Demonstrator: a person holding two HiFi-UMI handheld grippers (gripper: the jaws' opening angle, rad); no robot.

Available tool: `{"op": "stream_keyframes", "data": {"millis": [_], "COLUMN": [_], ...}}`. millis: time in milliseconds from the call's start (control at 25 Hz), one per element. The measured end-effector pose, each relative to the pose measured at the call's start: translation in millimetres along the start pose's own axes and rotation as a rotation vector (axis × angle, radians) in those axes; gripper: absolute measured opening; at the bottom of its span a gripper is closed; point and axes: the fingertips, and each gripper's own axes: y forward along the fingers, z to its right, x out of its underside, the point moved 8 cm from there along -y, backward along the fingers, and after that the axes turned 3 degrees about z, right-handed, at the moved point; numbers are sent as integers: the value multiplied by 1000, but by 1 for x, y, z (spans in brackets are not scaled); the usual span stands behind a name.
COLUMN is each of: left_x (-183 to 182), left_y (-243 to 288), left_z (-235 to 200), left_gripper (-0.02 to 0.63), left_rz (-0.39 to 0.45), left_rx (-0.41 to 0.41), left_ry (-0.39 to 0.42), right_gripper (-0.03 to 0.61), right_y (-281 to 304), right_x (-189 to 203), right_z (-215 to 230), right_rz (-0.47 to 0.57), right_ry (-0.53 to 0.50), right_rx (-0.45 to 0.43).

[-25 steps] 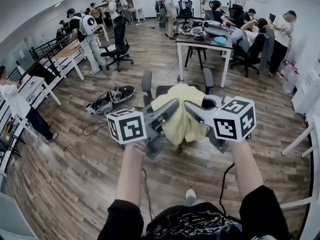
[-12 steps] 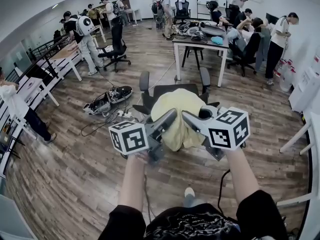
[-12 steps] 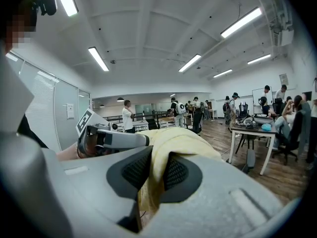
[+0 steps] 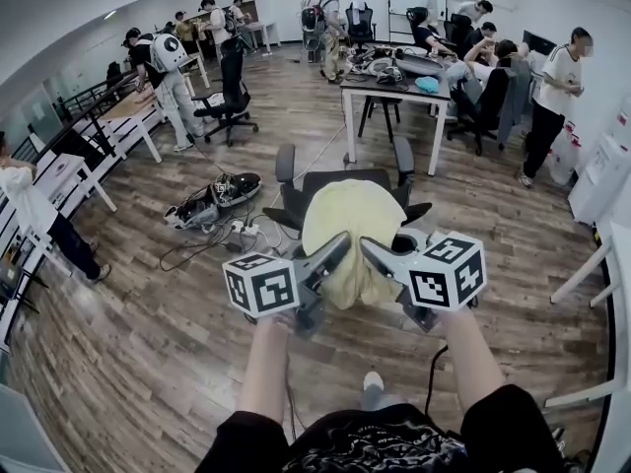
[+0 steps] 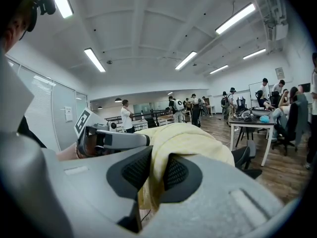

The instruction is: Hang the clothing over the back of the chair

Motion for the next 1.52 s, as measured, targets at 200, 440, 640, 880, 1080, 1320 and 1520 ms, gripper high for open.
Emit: {"op": "stream_keyframes", "data": {"millis": [200,440,640,880,1080,1320,1520], "left_x": [14,32,46,65,83,96,111], "left_y": [-4,-8,-13,-14,-14,-14,-12], "left_z": [-3,-2,-7,-14,-18,-27,-34], "left_gripper": [49,49,50,50,49,50,51], "left_rz": [-14,-27,-42,-70,-103,-119,-128], "left_rx": [-6,-19,-39,-60,-78,-103,-130], "left_ry": [-5,-15,-1,19,27,50,37], "right_gripper": [32,32,32,32,32,32,32], "right_y": [1,0,4,7,9,17,20], "right_x": [14,32,47,69,88,104,120], "right_z": [-2,-6,-7,-2,1,7,13], "right_rz": [-19,-48,-70,-113,-139,-154,-175], "right_ry": [18,32,48,59,104,137,149], "right_rx": [-3,-6,-7,2,6,14,30]}}
